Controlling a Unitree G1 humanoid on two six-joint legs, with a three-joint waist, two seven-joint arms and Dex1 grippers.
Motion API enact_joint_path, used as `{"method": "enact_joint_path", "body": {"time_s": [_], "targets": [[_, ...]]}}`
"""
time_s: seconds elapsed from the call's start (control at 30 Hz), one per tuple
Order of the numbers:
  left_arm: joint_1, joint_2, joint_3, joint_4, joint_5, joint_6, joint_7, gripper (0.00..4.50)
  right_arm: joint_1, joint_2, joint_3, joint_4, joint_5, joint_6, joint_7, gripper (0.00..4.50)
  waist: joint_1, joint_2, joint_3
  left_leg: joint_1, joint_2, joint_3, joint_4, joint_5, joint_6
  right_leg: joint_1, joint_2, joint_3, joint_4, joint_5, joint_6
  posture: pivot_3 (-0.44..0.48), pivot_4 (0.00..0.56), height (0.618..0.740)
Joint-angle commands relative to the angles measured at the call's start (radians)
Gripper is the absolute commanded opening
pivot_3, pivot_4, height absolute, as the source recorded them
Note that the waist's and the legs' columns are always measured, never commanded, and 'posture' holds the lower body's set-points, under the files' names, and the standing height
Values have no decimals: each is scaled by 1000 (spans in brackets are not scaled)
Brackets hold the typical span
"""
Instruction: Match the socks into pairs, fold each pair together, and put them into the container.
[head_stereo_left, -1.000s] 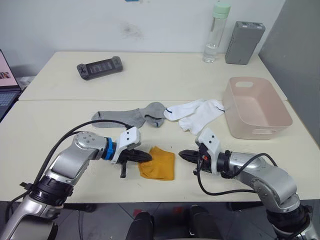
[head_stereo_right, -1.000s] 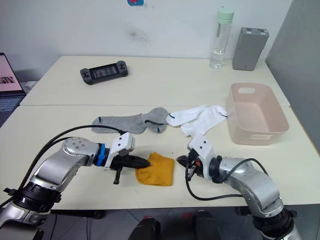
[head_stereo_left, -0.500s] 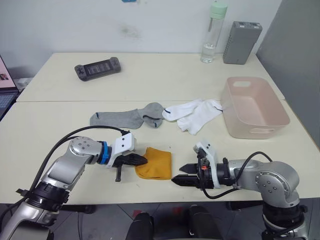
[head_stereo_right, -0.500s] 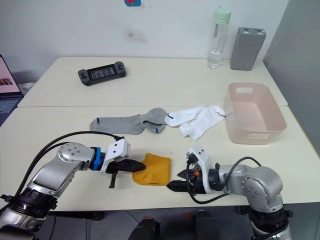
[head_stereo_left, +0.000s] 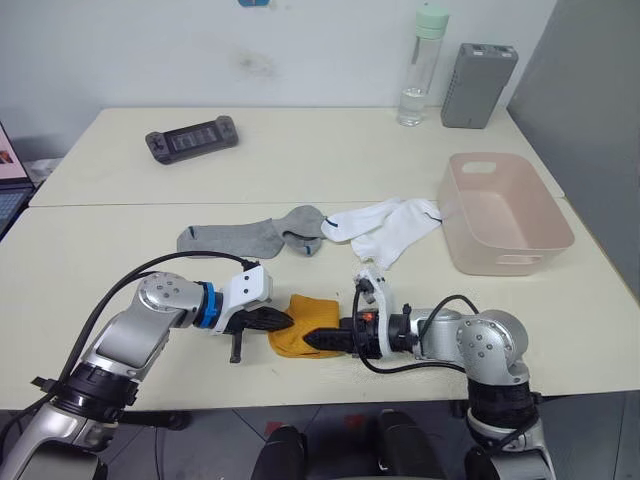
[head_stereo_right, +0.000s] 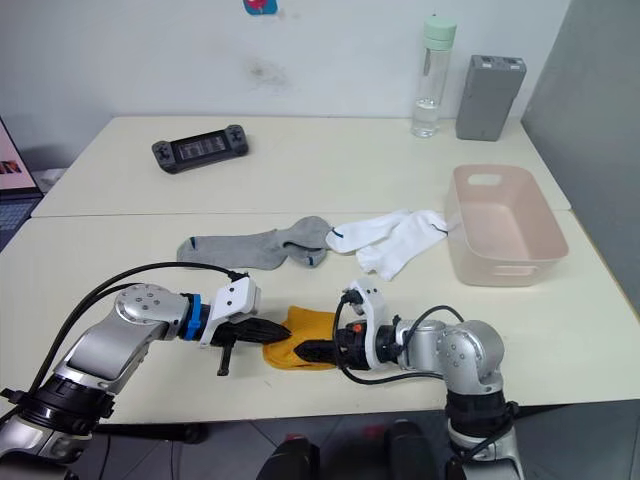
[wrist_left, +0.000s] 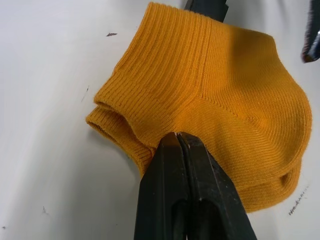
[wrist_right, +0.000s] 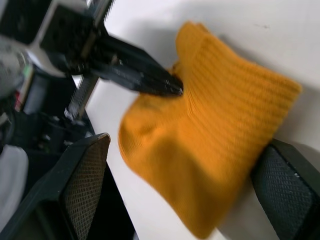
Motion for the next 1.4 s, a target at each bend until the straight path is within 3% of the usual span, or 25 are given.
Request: {"method": "enact_joint_path", "body": {"time_s": [0.03, 0.17, 0.27, 0.63, 0.8, 0.93, 1.07, 1.17, 1.3, 1.4], "targets": [[11, 3, -22, 2, 24, 23, -7, 0, -20, 38, -10, 42, 0, -16, -16, 4449, 0, 0, 0, 0, 0, 0, 0, 0, 0, 0, 0, 0, 0, 0, 0, 0, 150, 740], [7, -3, -17, -2, 15, 34, -6, 0, -47, 80, -27, 97, 1, -61, -26, 4449, 0, 0, 0, 0, 0, 0, 0, 0, 0, 0, 0, 0, 0, 0, 0, 0, 150, 740], [5, -7, -12, 3, 11, 35, -7, 0, -51, 89, -26, 113, 0, -95, -34, 3866, 1, 0, 0, 0, 0, 0, 0, 0, 0, 0, 0, 0, 0, 0, 0, 0, 150, 740], [14, 3, 28, -5, -31, 64, -19, 0, -31, 58, 2, 68, 18, -100, -34, 15, 1, 1, 0, -1, 0, 0, -1, 0, 0, -1, 0, 0, 0, 0, 0, 0, 150, 740], [14, 1, 80, -42, -103, 134, -22, 0, -12, 19, 20, 2, 22, -91, -32, 3, 1, 1, 1, -2, 0, 0, -1, 0, 0, -2, 0, 0, -1, 0, 0, 0, 150, 740], [-14, -26, 133, -103, -189, 228, 10, 0, 8, -137, 80, -183, 5, -143, -7, 3, 6, 1, 1, -4, 0, -1, -1, 0, 0, -2, 0, 0, -1, 0, 0, 0, 150, 740], [-110, -103, 161, -163, -271, 370, 103, 0, 25, -264, -5, -377, 42, -186, 15, 3, 15, 1, 2, -6, -2, -2, 0, 0, 0, -2, -2, -2, -3, 0, 1, 0, 150, 740], [-223, -212, 170, -158, -285, 394, 207, 548, 27, -355, -137, -486, 86, -227, 37, 3, 19, 0, 2, -6, -2, -2, 0, 0, 0, -2, -2, -2, -3, 0, 2, 0, 150, 740], [-304, -269, 159, -155, -301, 430, 248, 1745, 25, -413, -252, -526, 127, -296, 38, 3, 11, 0, 2, -6, -2, -1, 0, 0, 0, -2, -2, -1, -4, 0, 2, 0, 150, 740], [-448, -371, 139, -136, -315, 447, 298, 2630, -18, -693, -415, -481, 39, -403, 113, 3, 17, 4, 8, -7, -3, 0, 2, 0, 0, -3, -2, 0, -2, 1, 2, 0, 150, 740]]}}
